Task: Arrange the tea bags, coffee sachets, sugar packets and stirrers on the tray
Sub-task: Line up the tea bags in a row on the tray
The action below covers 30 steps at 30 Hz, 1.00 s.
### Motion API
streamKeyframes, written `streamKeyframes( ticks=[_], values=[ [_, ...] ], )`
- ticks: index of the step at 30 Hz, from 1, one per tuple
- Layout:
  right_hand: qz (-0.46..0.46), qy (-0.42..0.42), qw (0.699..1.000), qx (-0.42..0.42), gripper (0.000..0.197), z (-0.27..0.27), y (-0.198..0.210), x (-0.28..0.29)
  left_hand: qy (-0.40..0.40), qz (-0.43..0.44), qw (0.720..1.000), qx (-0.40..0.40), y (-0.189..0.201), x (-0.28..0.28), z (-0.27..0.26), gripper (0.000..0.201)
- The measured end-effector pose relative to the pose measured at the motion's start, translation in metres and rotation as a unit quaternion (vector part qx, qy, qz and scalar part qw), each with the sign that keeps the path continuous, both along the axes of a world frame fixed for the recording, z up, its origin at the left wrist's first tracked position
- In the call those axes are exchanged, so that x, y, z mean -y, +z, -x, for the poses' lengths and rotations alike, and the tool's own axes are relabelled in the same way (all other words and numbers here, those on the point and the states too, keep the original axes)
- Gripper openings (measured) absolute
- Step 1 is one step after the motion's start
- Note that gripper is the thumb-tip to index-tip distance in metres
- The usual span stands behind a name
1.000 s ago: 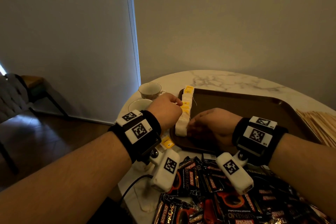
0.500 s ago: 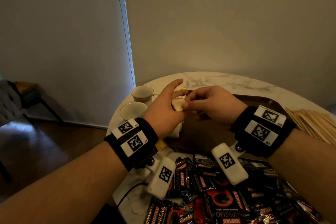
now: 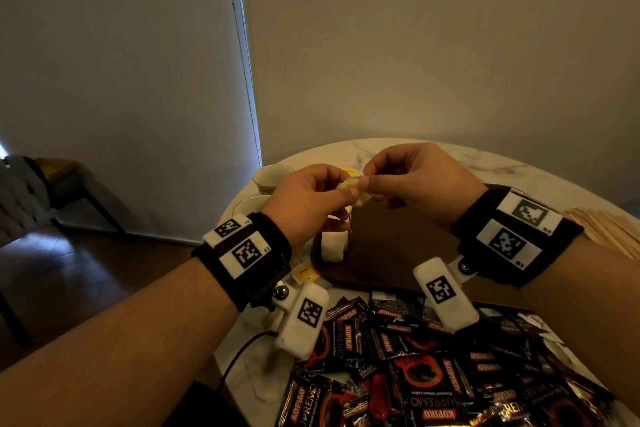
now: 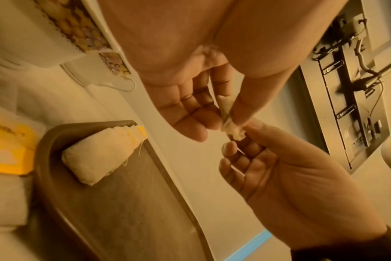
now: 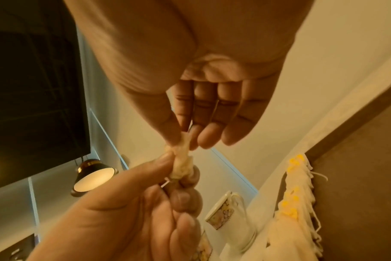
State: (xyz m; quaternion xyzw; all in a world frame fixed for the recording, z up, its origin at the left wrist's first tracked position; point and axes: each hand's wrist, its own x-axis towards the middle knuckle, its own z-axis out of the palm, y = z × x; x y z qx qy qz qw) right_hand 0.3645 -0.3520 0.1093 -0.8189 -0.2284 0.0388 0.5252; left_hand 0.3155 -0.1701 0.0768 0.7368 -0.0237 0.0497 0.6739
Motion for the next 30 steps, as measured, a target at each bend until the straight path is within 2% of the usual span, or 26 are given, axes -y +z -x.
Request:
streamKeyframes(
  ticks=[3, 6, 9, 14, 17, 19, 20, 22, 24, 27, 30],
  values=[
    [-0.003, 0.002, 1.0, 0.029, 0.006, 0.001, 0.004, 0.003, -0.007, 0.003, 0.999, -0.034, 0.0, 0.0, 0.002, 0.027],
    [0.006, 0.033, 0.998, 0.052, 0.016, 0.001, 0.011, 0.01, -0.001, 0.104, 0.989, -0.103, 0.003, -0.002, 0.004, 0.036],
    [0.038, 0.071, 0.99, 0.113, 0.017, 0.002, 0.016, 0.01, -0.01, 0.177, 0.977, -0.116, 0.007, -0.003, 0.003, 0.034],
    [0.01, 0.122, 0.98, 0.155, 0.019, 0.002, 0.015, 0.009, -0.09, 0.163, 0.98, -0.076, 0.014, -0.005, 0.007, 0.034],
    [0.021, 0.121, 0.98, 0.156, 0.022, -0.001, 0.012, 0.01, -0.064, 0.116, 0.99, -0.054, 0.016, -0.005, 0.009, 0.011],
    [-0.015, 0.115, 0.989, 0.097, 0.017, 0.0, 0.01, 0.008, -0.026, 0.085, 0.995, -0.042, 0.014, -0.005, 0.007, 0.009],
    [-0.062, 0.107, 0.992, 0.033, 0.016, 0.003, 0.009, 0.006, -0.008, 0.079, 0.996, -0.039, 0.012, -0.005, 0.007, 0.008],
    [-0.14, 0.086, 0.98, -0.109, 0.035, 0.005, 0.004, -0.001, 0.029, 0.076, 0.996, -0.037, 0.009, -0.006, 0.006, 0.006],
    [-0.143, 0.061, 0.968, -0.197, 0.047, 0.007, -0.004, -0.008, 0.049, 0.074, 0.995, -0.043, 0.005, -0.006, 0.007, 0.01],
    [-0.134, 0.026, 0.964, -0.23, 0.035, 0.008, -0.015, -0.016, 0.051, 0.046, 0.995, -0.078, -0.001, -0.008, 0.008, 0.011],
    [-0.121, 0.005, 0.957, -0.263, 0.032, 0.005, -0.028, -0.02, 0.053, 0.046, 0.99, -0.123, -0.005, -0.011, 0.007, 0.021]
  ],
)
